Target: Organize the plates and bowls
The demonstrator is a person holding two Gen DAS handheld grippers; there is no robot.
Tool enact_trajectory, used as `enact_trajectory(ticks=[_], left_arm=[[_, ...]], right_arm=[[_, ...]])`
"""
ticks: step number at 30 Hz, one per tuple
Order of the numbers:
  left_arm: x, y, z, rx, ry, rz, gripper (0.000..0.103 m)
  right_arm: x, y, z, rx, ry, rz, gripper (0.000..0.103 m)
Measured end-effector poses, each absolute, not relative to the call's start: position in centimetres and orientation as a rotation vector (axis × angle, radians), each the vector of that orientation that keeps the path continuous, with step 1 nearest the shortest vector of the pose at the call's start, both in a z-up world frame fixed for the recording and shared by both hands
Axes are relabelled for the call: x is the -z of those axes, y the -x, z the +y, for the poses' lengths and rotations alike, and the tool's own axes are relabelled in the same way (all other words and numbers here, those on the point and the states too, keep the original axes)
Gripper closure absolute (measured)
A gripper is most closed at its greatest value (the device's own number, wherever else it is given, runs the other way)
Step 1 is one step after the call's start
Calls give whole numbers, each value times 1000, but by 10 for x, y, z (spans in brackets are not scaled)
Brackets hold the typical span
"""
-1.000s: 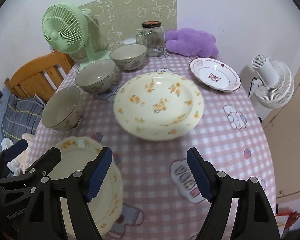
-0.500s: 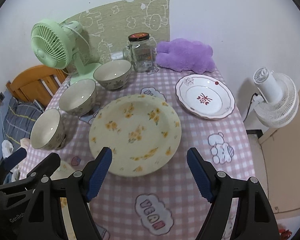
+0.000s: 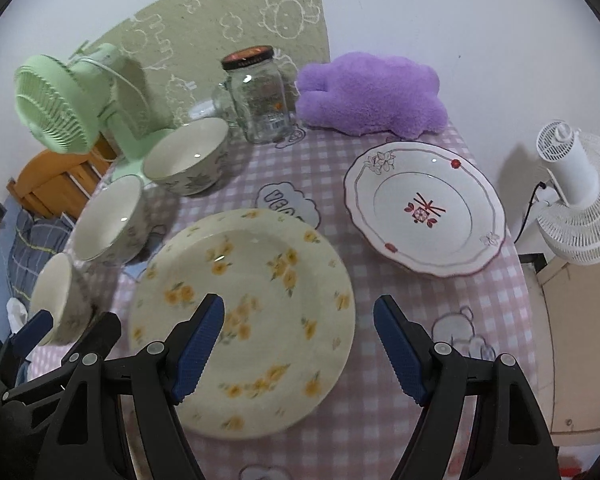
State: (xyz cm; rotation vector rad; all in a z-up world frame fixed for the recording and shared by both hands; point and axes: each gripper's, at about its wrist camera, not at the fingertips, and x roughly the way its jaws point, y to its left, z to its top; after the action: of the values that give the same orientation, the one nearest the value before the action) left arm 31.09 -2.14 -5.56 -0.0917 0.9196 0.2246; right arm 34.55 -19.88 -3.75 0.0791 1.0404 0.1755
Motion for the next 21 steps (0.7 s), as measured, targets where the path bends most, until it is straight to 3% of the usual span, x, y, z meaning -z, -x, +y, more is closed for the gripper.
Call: enact_trajectory(ticks=[15, 21], left_arm=[[117, -356, -21, -233, 92, 1051, 19], [122, -360, -28, -159, 96, 1069, 19]], right_arm=[[103, -392, -193, -194, -52, 1141, 29], [111, -398, -190, -184, -49, 1159, 33]])
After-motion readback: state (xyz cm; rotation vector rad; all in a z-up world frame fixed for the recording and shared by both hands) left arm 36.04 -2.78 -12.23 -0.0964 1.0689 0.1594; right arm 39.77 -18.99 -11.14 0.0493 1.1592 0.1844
